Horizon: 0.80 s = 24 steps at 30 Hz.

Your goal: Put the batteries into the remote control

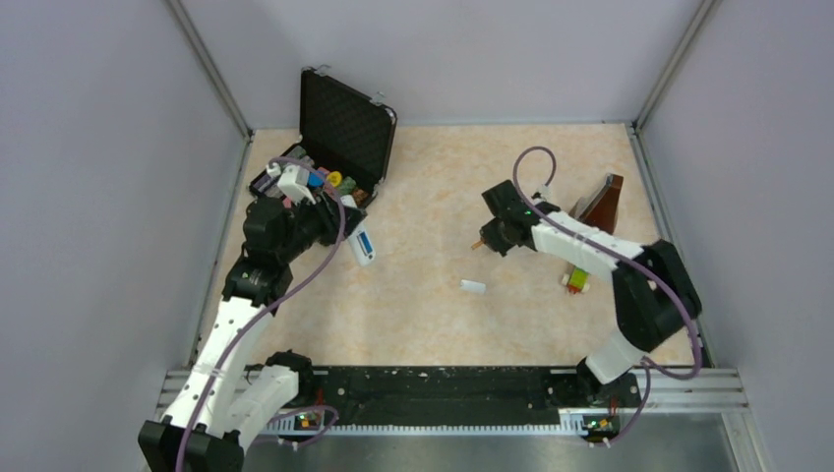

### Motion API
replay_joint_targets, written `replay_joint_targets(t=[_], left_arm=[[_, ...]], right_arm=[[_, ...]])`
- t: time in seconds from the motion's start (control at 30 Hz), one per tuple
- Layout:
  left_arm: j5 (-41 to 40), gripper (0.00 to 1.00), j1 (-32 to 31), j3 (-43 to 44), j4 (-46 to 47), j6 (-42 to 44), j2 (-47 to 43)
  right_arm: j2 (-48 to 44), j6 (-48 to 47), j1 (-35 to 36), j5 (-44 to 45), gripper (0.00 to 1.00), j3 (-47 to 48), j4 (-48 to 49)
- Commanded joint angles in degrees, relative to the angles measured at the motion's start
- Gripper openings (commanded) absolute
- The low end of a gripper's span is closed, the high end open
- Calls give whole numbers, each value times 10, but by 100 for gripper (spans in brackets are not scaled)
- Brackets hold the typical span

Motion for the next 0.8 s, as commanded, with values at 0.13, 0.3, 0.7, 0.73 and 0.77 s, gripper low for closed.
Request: replay_joint_targets(t=[0.13,0.3,0.7,0.73,0.77], left_arm=[[228,0,-1,-24,231,-86,39],[288,0,-3,-21,311,-153,84],[318,0,-37,15,410,-281,161],[305,0,-38,14,411,-284,161],[289,0,-38,13,409,-284,159]], right_arm=[[-235,-401,3,-67,0,-41,227],[-273,-511,9,-182,0,10,236],[-262,-609,139,-159,0,148,239],[-263,-603,138,-157,0,148,240],[-263,-595,139,-153,0,148,239]])
